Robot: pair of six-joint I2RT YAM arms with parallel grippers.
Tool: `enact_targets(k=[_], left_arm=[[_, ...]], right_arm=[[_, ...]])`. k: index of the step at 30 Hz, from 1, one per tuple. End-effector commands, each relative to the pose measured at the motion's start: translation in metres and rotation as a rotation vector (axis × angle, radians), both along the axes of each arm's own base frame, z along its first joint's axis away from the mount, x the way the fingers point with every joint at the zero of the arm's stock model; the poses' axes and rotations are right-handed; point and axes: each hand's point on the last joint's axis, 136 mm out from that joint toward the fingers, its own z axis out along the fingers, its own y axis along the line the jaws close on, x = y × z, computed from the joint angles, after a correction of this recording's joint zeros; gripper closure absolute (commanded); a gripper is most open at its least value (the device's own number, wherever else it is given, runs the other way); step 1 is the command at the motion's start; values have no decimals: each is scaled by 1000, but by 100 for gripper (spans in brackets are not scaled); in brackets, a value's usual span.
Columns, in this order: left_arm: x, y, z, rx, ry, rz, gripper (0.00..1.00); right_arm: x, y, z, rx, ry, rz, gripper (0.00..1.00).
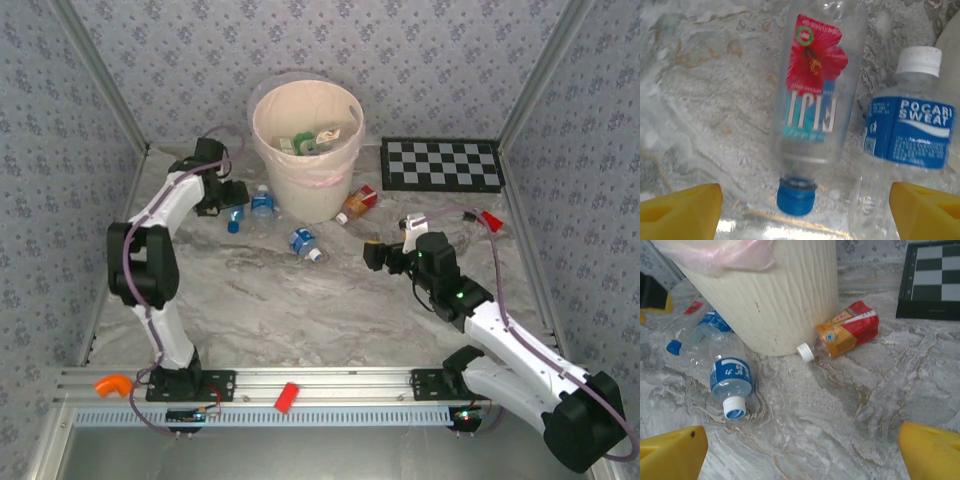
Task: Put the plastic bottles in the bin
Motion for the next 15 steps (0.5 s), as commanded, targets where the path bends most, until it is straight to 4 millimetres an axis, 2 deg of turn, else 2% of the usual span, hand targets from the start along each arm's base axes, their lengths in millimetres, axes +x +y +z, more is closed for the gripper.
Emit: enact_targets(k=[1, 10, 11, 15], left_arm=[[10, 1, -6, 31, 55, -31, 14], [48, -3, -33, 42, 126, -57, 12], [54, -4, -32, 38, 118, -60, 12], [62, 0, -48, 73, 154, -59, 12]], right_arm=[[-2, -2, 2, 48, -19, -10, 1], [-2, -22, -20, 84, -22, -92, 1], [-1, -24, -22, 85, -23, -100, 1], [0, -28, -32, 98, -18, -119, 1]])
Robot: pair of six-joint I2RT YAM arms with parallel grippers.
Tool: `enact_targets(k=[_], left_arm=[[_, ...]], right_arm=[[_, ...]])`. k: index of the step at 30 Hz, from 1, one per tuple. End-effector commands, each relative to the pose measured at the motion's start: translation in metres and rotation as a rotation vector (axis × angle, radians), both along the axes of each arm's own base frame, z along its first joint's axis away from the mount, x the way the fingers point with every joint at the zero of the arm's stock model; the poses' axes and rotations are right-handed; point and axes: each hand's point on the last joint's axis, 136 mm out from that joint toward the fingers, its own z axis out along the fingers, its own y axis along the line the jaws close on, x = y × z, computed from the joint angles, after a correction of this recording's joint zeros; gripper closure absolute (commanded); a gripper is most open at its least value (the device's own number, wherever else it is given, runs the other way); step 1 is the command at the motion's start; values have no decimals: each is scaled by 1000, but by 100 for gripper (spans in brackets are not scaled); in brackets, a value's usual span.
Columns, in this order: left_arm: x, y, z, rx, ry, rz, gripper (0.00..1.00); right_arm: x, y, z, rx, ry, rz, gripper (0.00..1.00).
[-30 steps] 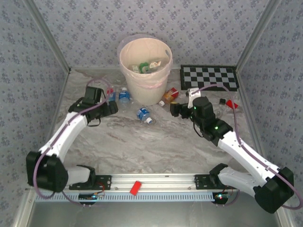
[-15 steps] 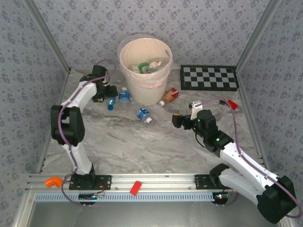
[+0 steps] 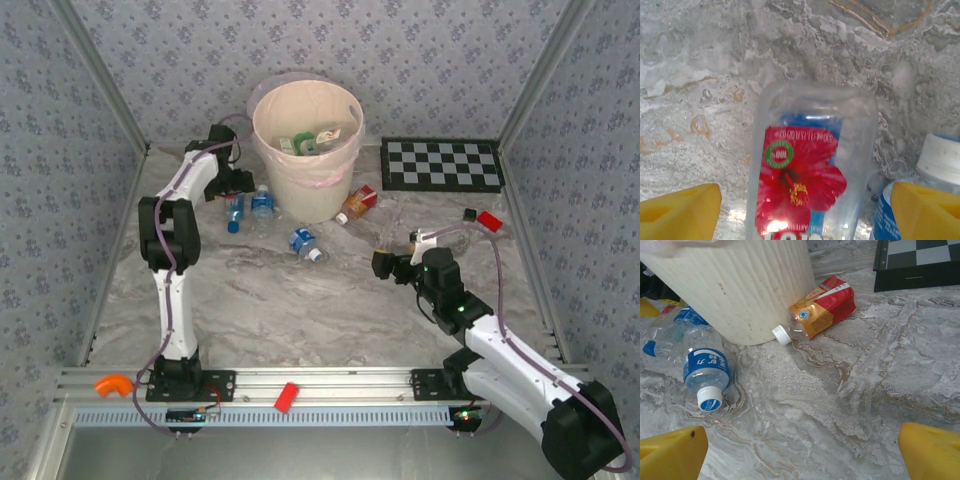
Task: Put the plastic bottles in the bin
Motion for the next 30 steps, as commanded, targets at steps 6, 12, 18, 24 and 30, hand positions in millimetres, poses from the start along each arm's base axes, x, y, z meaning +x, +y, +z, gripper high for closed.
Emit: enact_targets(k=[6, 12, 18, 24, 30], left_arm=[[8, 2, -23, 41, 78, -30, 15], [13, 2, -30, 33, 92, -26, 26], [9, 4, -24, 40, 76, -15, 42], [1, 8, 13, 42, -9, 3, 43], [-16, 13, 80, 25, -161, 37, 43]], right_arm=[[7, -9, -5, 59, -20, -57, 1], [9, -12, -9, 67, -9, -69, 1], [10, -12, -9, 75, -10, -68, 1], [10, -11, -9, 87, -11, -61, 1], [8, -7, -7, 101, -20, -42, 1]])
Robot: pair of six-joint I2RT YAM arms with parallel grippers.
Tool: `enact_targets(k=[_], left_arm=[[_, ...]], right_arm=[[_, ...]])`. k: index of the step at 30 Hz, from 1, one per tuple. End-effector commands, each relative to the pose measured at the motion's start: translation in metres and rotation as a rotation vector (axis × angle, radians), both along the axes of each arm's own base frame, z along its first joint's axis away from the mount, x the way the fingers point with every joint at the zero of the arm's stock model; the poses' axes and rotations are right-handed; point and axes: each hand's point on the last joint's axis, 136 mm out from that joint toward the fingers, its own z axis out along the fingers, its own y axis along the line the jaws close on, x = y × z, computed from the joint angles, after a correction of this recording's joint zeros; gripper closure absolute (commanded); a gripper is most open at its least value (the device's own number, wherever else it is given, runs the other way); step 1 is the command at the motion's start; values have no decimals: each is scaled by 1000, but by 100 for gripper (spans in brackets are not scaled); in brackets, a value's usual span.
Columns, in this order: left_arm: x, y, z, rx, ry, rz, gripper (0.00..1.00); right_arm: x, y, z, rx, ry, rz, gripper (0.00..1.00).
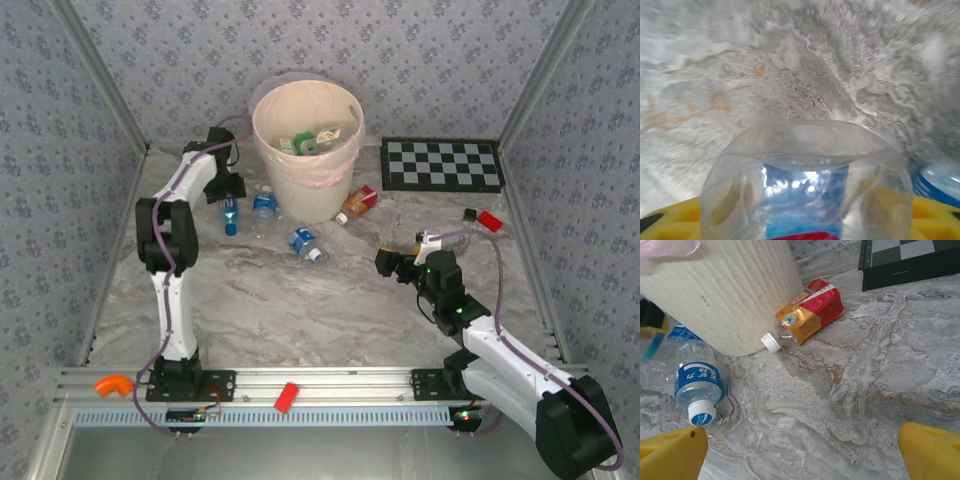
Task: Put the plastic bottles in the bin
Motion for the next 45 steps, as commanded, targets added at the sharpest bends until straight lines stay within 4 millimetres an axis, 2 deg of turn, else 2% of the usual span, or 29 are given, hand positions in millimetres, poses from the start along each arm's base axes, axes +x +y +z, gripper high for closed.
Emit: enact_targets(k=[1, 7, 11, 16, 22, 28, 31, 34, 35, 37, 45], left_arm=[[1, 4, 81, -20, -206, 33, 43], [-20, 1, 168, -63, -443, 31, 43], [-32, -11, 230, -96, -627, 1, 43], [-44, -38, 300, -148, -840, -59, 42], [-46, -78, 364, -208, -1065, -168, 42], [-34, -97, 402, -254, -1199, -213, 42], [-24, -107, 415, -265, -1245, -239, 42], [-10, -117, 417, -262, -1267, -263, 43], [-7, -119, 425, -260, -1293, -268, 43], [4, -123, 426, -241, -1311, -269, 43], [44, -142, 405, -263, -1318, -267, 43]], right_arm=[[0, 3, 4, 30, -19, 12, 1], [-3, 7, 15, 45, -50, 37, 1], [-10, 16, 41, 94, -93, 87, 1], [-23, 28, 76, 132, -140, 142, 0], [-30, 39, 119, 151, -186, 183, 1], [-36, 48, 155, 166, -229, 208, 1], [-38, 52, 162, 163, -235, 218, 1], [-38, 55, 164, 150, -230, 219, 0], [-38, 55, 165, 148, -228, 219, 1], [-39, 56, 167, 144, -224, 217, 1], [-41, 53, 173, 100, -218, 197, 1]])
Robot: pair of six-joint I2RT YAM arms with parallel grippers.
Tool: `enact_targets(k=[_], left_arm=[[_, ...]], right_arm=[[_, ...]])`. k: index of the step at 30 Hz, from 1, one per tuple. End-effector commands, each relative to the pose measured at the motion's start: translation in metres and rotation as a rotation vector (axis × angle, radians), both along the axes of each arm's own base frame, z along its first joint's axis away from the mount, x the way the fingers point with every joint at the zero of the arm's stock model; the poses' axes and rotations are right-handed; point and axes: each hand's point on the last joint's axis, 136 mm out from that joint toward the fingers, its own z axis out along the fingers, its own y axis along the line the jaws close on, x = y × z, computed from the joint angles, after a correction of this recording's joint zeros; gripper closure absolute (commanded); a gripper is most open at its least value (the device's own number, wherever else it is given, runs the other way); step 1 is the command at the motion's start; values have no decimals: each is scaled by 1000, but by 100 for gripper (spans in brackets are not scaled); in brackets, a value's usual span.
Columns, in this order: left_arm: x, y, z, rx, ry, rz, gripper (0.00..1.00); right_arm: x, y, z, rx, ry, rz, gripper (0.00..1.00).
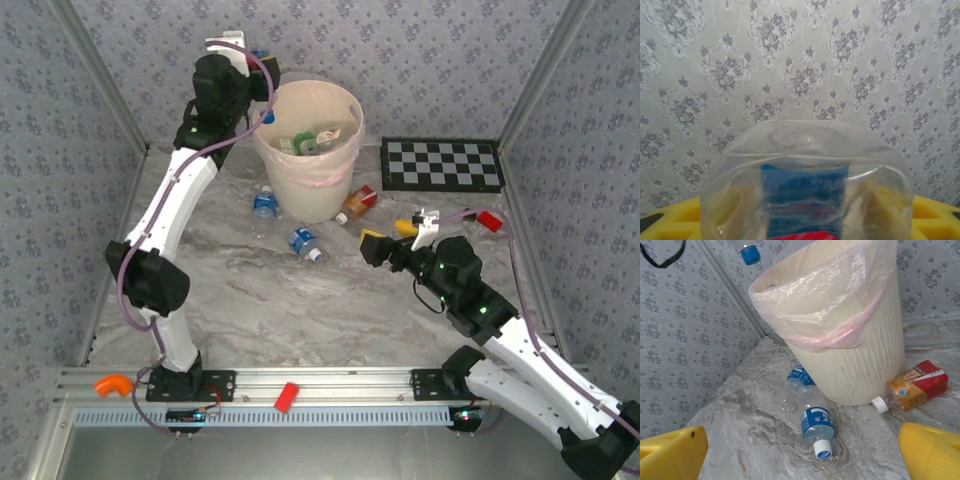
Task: Put the plastic bottles in the bin
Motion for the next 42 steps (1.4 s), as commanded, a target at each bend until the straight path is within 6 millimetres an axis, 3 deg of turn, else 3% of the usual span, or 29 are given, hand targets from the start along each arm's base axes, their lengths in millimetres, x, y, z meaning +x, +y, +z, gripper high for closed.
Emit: enact_targets(k=[1, 5, 11, 12, 15, 38, 42], left_arm=[[7, -9, 23, -28, -89, -23, 43], [24, -18, 14, -26, -67, -37, 43], [30, -27, 10, -4, -30, -55, 37], [29, -28, 11, -3, -30, -59, 32], [23, -30, 14, 5, -24, -69, 1], [-27, 0, 32, -1, 56, -10, 0], [-39, 9, 24, 17, 80, 5, 0]], right_arm=[[0, -7, 14, -26, -24, -33, 1], [1, -8, 12, -29, -19, -43, 1], [1, -8, 6, -35, -9, -49, 1], [1, -8, 6, -36, -9, -49, 1], [1, -7, 5, -37, -10, -46, 1], [-6, -2, 3, -15, -2, -34, 0], [-5, 1, 4, -18, -4, -28, 1]])
